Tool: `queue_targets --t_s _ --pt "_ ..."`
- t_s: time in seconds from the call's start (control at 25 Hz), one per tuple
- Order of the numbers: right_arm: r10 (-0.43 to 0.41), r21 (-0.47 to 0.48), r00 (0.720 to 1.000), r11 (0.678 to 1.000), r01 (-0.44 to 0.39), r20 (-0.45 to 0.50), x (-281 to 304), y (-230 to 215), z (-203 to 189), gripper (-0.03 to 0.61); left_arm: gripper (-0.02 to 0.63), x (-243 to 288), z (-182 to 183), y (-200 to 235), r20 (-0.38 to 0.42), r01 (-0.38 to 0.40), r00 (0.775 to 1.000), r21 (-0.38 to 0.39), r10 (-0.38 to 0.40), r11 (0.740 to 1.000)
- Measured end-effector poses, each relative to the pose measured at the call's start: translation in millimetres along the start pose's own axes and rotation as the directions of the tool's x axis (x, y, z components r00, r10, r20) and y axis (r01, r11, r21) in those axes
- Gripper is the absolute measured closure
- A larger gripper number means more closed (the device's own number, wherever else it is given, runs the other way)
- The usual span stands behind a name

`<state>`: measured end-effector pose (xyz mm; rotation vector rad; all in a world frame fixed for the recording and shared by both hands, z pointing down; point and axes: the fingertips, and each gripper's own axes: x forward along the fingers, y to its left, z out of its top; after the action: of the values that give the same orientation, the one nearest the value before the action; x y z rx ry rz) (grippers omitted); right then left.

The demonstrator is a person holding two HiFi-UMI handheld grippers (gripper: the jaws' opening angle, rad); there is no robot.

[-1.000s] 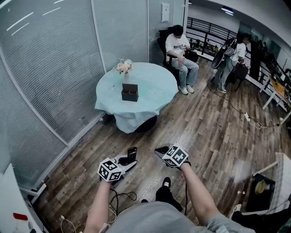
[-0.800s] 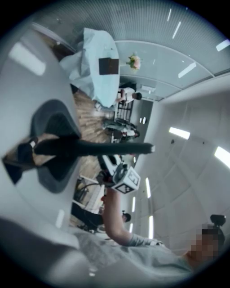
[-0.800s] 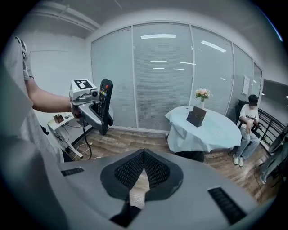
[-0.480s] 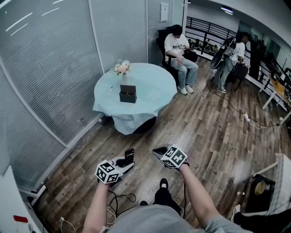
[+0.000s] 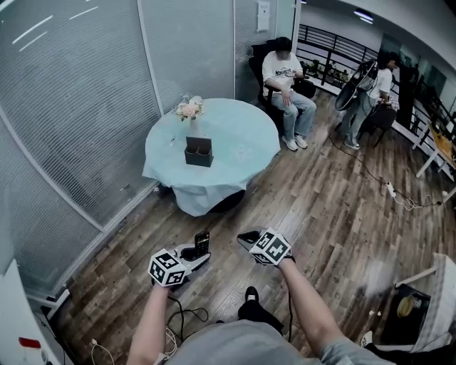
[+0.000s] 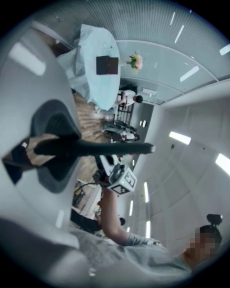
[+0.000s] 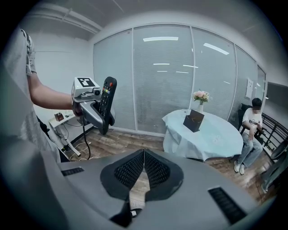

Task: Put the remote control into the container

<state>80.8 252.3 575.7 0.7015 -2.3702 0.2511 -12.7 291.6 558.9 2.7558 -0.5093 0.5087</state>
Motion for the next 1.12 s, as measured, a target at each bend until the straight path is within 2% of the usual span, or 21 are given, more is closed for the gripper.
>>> queue_targets --t_s 0.2,0.4,0.72,1.12 --pt "0.024 -0.015 1.000 1.000 -0.024 0.001 1.3 -34.8 8.7 0.560 0.524 23.1 18.8 20.0 0.002 -0.019 1.000 -0.006 0.019 1.000" --pt "0.030 -0.030 1.000 0.999 -0.030 0.004 0.4 -64.4 13.5 0.560 0.524 40.3 43.6 32.6 0.069 -0.015 0.997 -0.051 0.018 0.999" --pt "0.028 -0.052 0.999 0.998 -0.027 0.024 -3.5 -92.0 24.5 0.560 0.523 50.3 71.3 51.4 0.122 -0.037 0.991 -0.092 0.049 0.995" --pt "0.064 -0.083 0.998 0.995 -0.062 0.022 0.6 -113.3 22.8 0.560 0.523 73.9 82.0 64.9 0.131 -0.070 0.987 -0.135 0.088 0.988"
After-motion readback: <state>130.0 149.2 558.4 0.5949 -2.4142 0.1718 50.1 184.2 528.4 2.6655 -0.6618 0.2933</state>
